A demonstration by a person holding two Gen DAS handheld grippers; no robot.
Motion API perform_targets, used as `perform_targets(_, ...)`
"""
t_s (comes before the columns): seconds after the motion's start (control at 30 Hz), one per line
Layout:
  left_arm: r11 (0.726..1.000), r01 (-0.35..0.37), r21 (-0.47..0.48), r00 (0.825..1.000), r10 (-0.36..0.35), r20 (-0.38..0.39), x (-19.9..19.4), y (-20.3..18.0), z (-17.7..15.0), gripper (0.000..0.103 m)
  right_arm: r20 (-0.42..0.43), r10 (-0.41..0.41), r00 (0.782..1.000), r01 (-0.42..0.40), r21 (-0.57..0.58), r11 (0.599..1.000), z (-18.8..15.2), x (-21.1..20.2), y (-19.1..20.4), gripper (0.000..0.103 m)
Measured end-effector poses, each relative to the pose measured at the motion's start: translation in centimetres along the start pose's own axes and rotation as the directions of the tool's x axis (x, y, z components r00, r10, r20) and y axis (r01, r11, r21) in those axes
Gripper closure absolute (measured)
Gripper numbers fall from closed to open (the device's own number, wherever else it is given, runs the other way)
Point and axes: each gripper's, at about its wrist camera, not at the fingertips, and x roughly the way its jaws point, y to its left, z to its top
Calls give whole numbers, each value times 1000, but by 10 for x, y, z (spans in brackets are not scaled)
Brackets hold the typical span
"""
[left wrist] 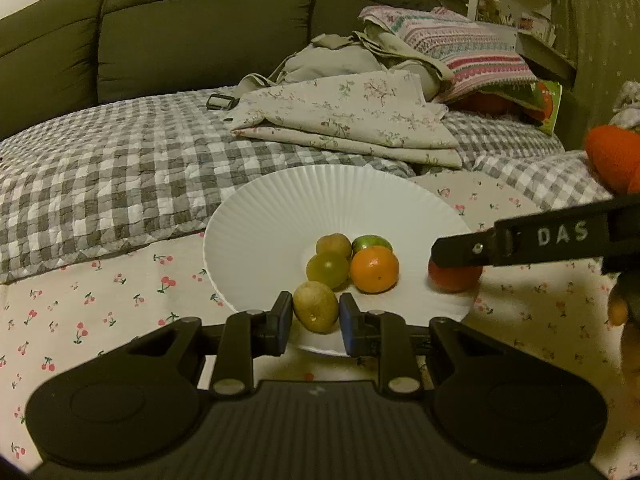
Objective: Organize fruits
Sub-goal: 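Carry both held fruits over the white plate, then open both tools to drop the fruits into the plate, then move both tools back down to the remaining fruits on the sheet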
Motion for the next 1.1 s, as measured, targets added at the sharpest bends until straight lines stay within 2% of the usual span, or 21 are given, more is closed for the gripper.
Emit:
perform_targets(0.07, 1000, -4, 10, 1000, 4, 6, 2, 0, 0, 79, -4, -4, 1000, 4, 6, 1000, 1, 1, -1, 64)
perform_targets(0.2, 1000, -6, 24, 1000, 6, 13, 5, -1, 0, 76, 5, -6, 1000, 6, 32, 999, 1, -1, -5, 53)
perform_targets(0.23, 1000, -7, 26, 1000, 7, 13, 4, -1, 0, 74, 9, -11, 1000, 11, 31, 999, 2, -2, -4, 52)
perform_targets(0.33, 1000, -18, 25, 1000, 18, 16, 2, 0, 1, 56, 11, -16, 1000, 15, 39, 999, 2, -3, -4, 52)
perform_targets(0.37, 1000, -18, 24, 1000, 18, 20, 1, 0, 1, 54, 9, -15, 1000, 15, 43, 999, 2, -3, -5, 52)
perform_targets(0.67, 999, -43, -26, 999, 42, -7, -23, 2, 3, 55, 21, 9, 1000, -11, 74, 997, 10, -21, -3, 52)
perform_targets(0.77, 997, -59, -44, 998, 58, -19, -34, 2, 2, 54, 21, 25, 999, -27, 74, 997, 10, -28, 0, 48)
perform_targets(0.97, 992, -106, -75, 994, 103, -43, -57, 2, -1, 47, 6, 62, 998, -62, 44, 997, 5, -44, 14, 48)
perform_targets(1.1, 988, -124, -93, 991, 119, -63, -73, 5, -8, 44, -7, 87, 996, -87, 14, 996, -3, -58, 26, 43)
